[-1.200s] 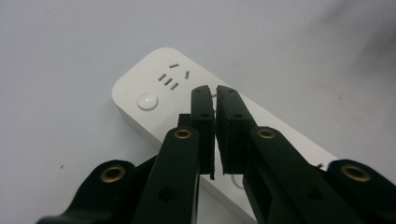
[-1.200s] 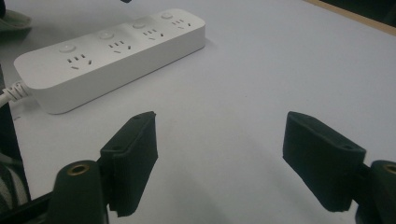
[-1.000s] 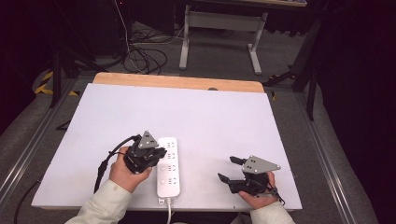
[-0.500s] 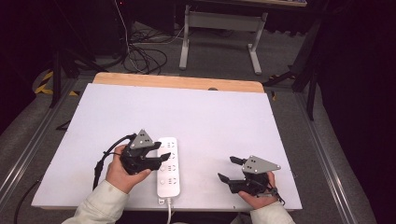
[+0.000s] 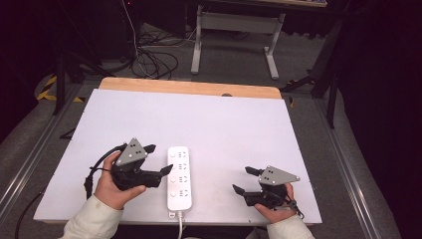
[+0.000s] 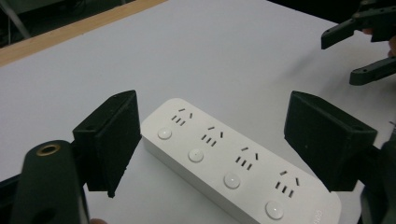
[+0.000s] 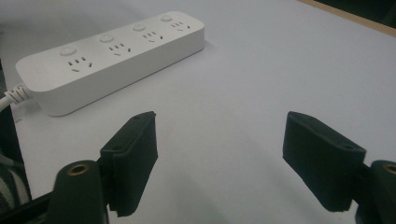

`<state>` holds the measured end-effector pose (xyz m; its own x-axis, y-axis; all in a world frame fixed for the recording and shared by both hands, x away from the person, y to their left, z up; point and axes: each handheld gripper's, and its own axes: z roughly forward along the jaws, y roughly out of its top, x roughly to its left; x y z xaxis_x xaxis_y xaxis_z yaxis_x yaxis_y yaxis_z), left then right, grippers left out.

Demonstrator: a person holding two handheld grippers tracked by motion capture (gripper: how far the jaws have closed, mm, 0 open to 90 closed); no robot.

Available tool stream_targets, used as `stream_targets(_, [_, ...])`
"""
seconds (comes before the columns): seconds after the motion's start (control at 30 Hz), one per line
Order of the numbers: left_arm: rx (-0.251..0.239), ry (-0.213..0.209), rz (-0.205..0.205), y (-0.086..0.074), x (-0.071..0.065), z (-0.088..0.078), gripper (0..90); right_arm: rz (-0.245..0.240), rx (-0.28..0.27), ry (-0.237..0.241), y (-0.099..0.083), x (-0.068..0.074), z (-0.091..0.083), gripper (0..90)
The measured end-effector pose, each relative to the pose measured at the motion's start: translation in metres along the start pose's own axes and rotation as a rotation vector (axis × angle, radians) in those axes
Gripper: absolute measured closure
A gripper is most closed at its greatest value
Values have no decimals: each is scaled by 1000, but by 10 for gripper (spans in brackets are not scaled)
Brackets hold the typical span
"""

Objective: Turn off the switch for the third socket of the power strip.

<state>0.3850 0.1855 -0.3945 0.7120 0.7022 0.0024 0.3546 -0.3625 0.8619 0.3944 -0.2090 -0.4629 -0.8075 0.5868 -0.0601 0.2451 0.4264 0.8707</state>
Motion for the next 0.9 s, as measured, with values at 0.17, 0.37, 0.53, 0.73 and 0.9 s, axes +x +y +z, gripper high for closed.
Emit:
stream_targets(0.17, [-24, 20, 55, -11, 2, -13, 166, 0, -2, -1, 0, 0, -1, 268])
stream_targets(0.37, [-55, 18, 50, -25, 8, -25, 160, -3, -3, -1, 0, 0, 0, 268])
stream_targets(0.53, [-88, -4, 1, -39, 19, -34, 163, -4, -2, -2, 0, 1, 0, 268])
stream_targets(0.73, [-141, 3, -47, -59, 31, -43, 168, -7, -2, -5, 0, 1, -1, 268])
stream_targets(0.9, [-143, 43, -26, -74, 36, -46, 162, -8, -2, -5, 0, 1, 0, 268])
